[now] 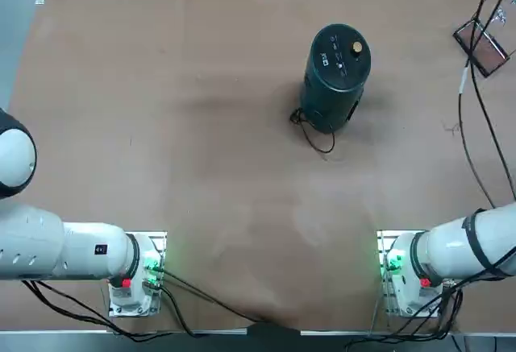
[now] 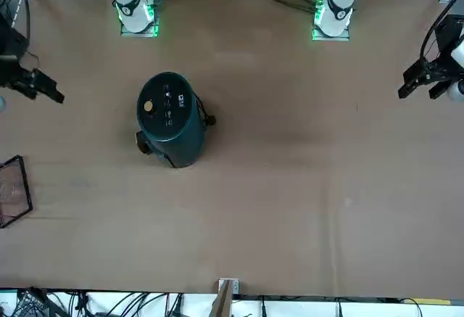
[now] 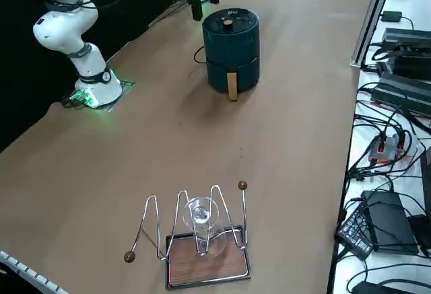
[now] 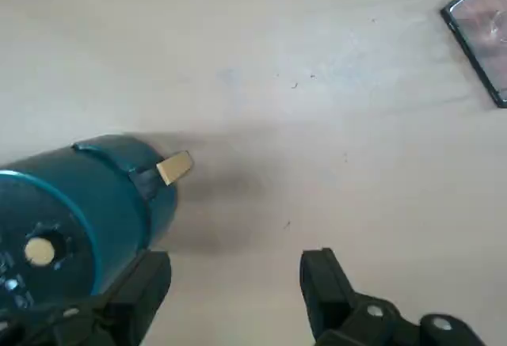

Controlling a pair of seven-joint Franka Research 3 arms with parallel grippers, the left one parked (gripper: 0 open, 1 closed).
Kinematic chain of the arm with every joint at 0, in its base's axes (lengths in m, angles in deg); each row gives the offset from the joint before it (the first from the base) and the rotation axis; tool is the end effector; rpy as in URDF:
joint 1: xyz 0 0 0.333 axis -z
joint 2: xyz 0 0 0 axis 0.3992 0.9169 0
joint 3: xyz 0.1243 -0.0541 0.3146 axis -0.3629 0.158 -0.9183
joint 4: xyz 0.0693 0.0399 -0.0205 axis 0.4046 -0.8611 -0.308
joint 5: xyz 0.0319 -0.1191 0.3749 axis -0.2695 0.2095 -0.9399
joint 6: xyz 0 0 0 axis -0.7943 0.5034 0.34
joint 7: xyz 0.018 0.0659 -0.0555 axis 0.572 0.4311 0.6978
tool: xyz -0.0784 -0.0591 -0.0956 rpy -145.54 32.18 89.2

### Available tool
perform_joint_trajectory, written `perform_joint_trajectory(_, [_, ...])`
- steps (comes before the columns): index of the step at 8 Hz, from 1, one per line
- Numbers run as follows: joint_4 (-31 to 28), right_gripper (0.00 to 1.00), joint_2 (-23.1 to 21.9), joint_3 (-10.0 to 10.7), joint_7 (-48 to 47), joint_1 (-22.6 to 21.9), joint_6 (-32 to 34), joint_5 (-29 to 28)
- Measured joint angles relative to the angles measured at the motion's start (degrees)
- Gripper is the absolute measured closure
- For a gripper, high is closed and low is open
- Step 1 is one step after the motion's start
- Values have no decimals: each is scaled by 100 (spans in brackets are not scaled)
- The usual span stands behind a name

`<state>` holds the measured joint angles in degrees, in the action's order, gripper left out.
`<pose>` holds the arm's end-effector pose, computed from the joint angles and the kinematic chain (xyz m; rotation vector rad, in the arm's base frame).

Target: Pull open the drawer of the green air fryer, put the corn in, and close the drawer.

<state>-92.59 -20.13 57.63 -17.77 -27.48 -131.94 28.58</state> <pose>0.5705 -0.0185 0.6170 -3.1053 0.1810 0.0427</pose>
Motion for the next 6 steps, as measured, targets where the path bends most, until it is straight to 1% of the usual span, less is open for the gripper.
perform_joint_trajectory(1, [133,0,-12,-19,21,-3,90,16])
perform_joint_trajectory(3, [71,0,-189,-57,73,-3,220,92])
perform_joint_trajectory(6, [-611,0,-811,-85,318,-3,249,140])
